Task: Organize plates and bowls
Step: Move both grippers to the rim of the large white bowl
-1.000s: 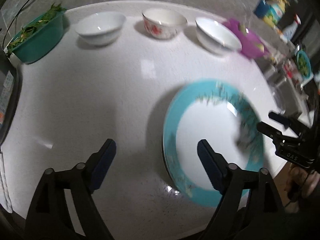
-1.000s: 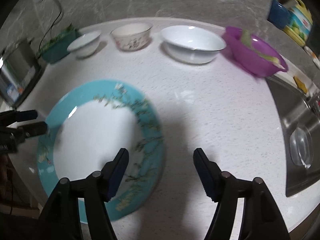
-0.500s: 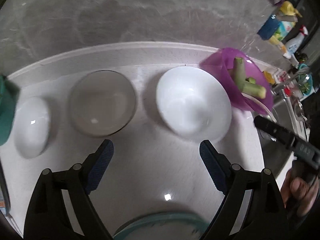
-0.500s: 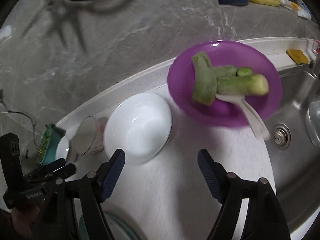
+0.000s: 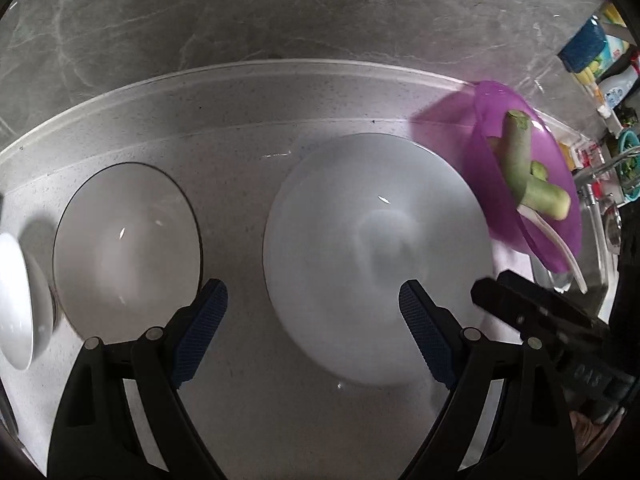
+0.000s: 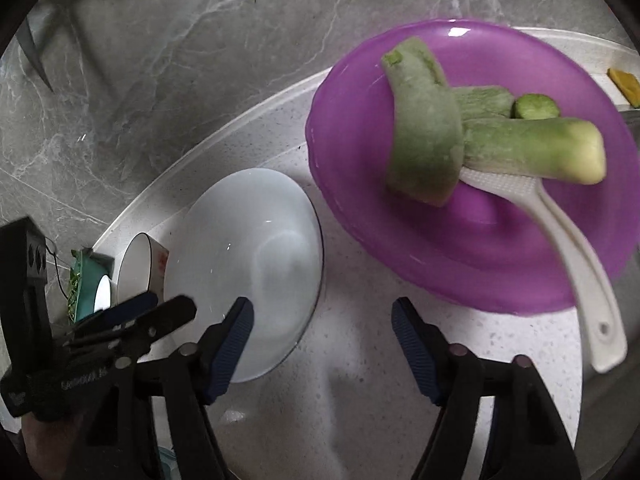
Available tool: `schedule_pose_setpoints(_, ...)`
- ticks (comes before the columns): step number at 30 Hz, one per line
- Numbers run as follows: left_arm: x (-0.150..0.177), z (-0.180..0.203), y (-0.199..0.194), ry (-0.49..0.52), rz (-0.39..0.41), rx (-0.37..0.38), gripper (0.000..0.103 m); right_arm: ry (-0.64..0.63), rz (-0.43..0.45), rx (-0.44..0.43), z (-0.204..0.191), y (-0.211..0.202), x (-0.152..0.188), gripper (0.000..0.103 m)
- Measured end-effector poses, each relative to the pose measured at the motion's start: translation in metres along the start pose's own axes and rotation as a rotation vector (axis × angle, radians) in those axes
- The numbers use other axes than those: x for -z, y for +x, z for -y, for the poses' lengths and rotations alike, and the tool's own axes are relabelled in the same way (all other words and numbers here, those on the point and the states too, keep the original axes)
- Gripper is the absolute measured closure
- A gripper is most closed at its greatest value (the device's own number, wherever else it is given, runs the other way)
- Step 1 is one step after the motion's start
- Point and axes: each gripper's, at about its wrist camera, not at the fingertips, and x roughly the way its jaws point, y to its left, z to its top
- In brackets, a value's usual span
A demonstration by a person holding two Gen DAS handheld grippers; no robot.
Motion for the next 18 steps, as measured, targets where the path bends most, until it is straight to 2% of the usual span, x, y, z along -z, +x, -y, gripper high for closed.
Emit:
schedule_pose_setpoints(4,-0.010,0.007,0.012,0.019,-0.016,-0.006,0.016,-0.005,-0.007,0.004,0.000,0.009,-0.004,0.030)
schedule_pose_setpoints(7,-0.016,0.014,0.020,0.039,-0.025,0.006,0.017,-0.008,-0.023,0.002,-0.001,0.020,-0.008,0.037)
schedule_pose_setpoints(8,-0.018,0.017,0.022,0.051,-0.030,0.009,0.021,-0.006,-0.028,-0.002,0.000,0.021,-0.009,0.039)
schedule_pose_setpoints(9,-0.020,0.017,0.023,0.067,-0.035,0.013,0.027,-0.007,-0.032,-0.007,0.000,0.024,-0.010,0.042)
schedule_pose_setpoints(13,-0.032,0.019,0.024,0.132,-0.061,0.018,0.032,0.001,-0.042,-0.012,0.001,0.031,-0.010,0.043)
schedule_pose_setpoints(18,-0.046,0.018,0.025,0.236,-0.091,0.005,0.032,0.027,-0.037,-0.022,0.007,0.032,-0.010,0.043)
